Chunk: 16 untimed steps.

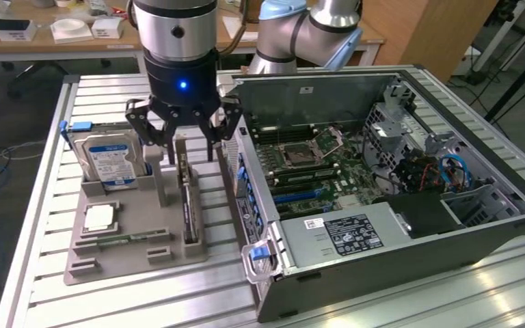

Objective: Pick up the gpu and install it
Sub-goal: 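Pick up the gpu and move the gpu toward the slot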

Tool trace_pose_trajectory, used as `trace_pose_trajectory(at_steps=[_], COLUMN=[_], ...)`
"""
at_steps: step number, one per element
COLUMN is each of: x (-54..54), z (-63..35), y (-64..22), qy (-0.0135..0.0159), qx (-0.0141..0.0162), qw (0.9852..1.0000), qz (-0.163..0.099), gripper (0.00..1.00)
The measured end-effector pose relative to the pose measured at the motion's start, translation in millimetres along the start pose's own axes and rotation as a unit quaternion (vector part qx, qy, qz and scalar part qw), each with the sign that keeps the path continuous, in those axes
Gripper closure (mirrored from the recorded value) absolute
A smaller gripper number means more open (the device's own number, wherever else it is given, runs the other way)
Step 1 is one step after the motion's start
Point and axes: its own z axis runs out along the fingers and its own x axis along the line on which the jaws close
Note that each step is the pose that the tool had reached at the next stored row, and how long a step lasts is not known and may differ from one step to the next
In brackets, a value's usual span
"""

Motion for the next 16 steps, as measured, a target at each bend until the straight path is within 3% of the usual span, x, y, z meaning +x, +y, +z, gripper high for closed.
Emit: trace_pose_trajectory(at_steps=[16], x=[3.9], z=[12.3], y=[-1.9], qy=[-0.0001], qx=[0.0017], qw=[1.0000], qz=[0.000], gripper=[0.41])
